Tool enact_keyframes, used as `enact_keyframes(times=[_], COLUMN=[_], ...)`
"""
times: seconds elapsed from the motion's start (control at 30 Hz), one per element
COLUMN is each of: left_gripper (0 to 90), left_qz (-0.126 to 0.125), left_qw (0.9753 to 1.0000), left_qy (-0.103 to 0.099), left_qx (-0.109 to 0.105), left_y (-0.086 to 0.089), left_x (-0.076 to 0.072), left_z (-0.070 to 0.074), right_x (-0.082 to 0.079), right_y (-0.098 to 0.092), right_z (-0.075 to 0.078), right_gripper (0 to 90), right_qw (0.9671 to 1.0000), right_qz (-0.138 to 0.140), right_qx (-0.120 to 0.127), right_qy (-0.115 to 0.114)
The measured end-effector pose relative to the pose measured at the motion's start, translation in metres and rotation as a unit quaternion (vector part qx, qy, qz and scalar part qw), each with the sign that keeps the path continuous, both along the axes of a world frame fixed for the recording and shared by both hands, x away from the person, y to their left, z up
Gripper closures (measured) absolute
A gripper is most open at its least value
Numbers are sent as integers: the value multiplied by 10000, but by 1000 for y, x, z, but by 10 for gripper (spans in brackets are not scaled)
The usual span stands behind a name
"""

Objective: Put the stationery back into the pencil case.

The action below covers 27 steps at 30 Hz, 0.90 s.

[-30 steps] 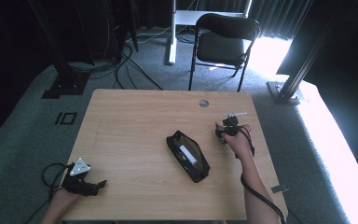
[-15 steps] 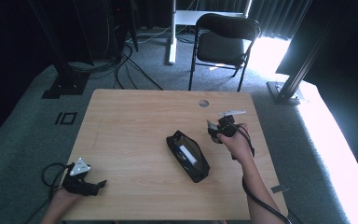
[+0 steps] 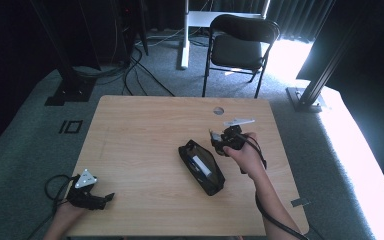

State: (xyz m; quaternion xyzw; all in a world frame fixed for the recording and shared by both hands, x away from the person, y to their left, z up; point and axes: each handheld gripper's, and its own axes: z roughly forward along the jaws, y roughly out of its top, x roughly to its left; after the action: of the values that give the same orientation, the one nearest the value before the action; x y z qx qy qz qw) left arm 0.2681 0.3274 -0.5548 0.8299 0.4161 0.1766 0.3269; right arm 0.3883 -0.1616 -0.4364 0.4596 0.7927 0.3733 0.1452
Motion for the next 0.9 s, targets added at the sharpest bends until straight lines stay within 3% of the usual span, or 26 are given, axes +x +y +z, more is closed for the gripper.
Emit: enact_keyframes(times=[0.3, 0.53, 0.9], left_gripper=[11, 11, 11], left_qz=[-2, 0, 0], left_qw=[10000, 10000, 10000], left_qy=[1, -2, -1], left_qx=[0, 2, -1], left_y=[0, 0, 0], left_x=[0, 0, 0], left_z=[0, 0, 0], right_x=[-9, -15, -19], right_y=[24, 38, 56], right_z=[-3, -4, -16], right_gripper=[499, 499, 500], right_qw=[9995, 9989, 9975], right_qz=[292, 459, 628], right_qx=[65, -7, -223], right_qy=[89, 64, 249])
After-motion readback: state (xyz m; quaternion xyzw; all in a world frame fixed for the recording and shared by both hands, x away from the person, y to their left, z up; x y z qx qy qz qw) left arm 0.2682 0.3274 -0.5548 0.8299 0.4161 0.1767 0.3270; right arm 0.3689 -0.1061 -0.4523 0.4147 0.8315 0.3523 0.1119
